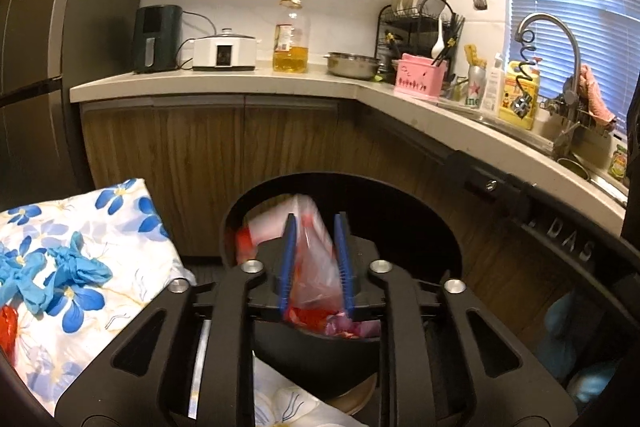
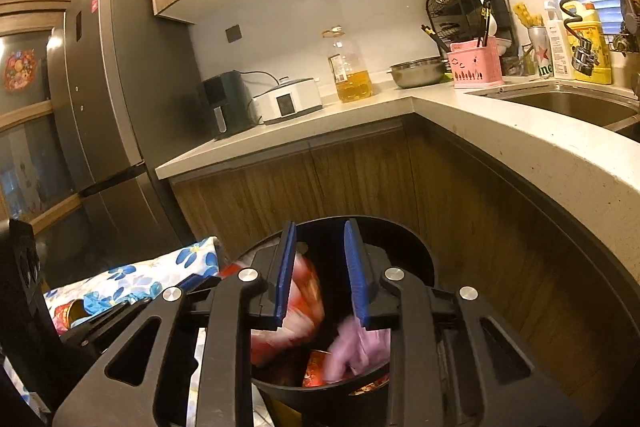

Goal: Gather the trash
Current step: 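Open both tools to drop the bag and glove into the bin, then move both open tools back over the table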

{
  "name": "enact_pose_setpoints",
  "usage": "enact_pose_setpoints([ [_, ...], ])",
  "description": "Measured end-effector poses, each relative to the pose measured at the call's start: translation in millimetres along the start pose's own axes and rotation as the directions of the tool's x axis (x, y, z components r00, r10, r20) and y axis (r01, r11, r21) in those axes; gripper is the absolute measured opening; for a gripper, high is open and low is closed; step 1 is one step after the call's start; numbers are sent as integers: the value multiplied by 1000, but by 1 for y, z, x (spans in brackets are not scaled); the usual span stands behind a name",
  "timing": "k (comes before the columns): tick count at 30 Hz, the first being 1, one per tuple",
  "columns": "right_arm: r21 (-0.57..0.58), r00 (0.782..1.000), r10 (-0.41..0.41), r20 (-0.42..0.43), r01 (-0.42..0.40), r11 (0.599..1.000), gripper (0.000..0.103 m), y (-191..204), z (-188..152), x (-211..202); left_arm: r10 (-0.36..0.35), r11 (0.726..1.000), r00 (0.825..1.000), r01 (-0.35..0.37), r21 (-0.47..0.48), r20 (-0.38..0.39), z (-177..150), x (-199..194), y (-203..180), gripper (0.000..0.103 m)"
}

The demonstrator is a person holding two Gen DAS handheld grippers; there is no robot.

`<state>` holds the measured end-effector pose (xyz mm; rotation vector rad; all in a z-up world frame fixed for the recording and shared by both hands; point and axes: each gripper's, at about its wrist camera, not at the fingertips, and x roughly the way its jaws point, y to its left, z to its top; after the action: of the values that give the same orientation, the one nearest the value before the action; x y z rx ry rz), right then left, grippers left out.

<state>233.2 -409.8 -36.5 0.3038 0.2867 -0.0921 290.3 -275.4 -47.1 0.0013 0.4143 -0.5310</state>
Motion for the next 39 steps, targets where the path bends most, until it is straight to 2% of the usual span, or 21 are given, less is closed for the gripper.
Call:
enact_pose_setpoints([
  [1,6,1000,1,-1,-1,1000,33,-1,0,0,4,1000,1000,-4,-10,0,-1,0,3,32],
  [2,15,1000,-1,2,1,1000,43,-3,-1,-2,4,1000,1000,-4,-19,1,-2,-2,5,37],
  [4,20,1000,0,5,0,1000,52,-4,-1,-5,17,999,1000,-17,-36,7,-4,-7,9,44],
  [6,21,1000,6,-2,-6,1000,56,-4,-2,-7,31,998,999,-30,-48,15,-6,-13,13,51],
  [8,29,1000,15,-3,-15,999,67,-4,-3,-11,50,997,999,-48,-66,18,-7,-21,17,61],
  [11,32,999,36,-6,-35,999,74,-1,-4,-16,85,991,996,-81,-110,34,-12,-38,26,71],
  [14,22,998,61,-12,-61,998,80,5,-7,-19,129,984,991,-122,-132,47,-16,-55,34,76],
  [21,10,994,108,-34,-108,994,82,27,-17,-25,238,959,970,-225,-174,56,-25,-88,53,79],
  [28,4,985,164,-52,-164,986,82,53,-29,-28,344,926,937,-327,-190,61,-38,-118,76,79],
  [34,-27,971,224,-83,-227,974,79,87,-41,-22,424,886,904,-403,-229,52,-50,-145,105,79],
  [37,-40,964,247,-102,-252,967,76,106,-48,-16,476,859,878,-450,-245,56,-55,-161,121,79],
  [39,-47,957,262,-121,-269,962,73,120,-54,-9,497,846,866,-469,-252,53,-58,-168,129,79],
])
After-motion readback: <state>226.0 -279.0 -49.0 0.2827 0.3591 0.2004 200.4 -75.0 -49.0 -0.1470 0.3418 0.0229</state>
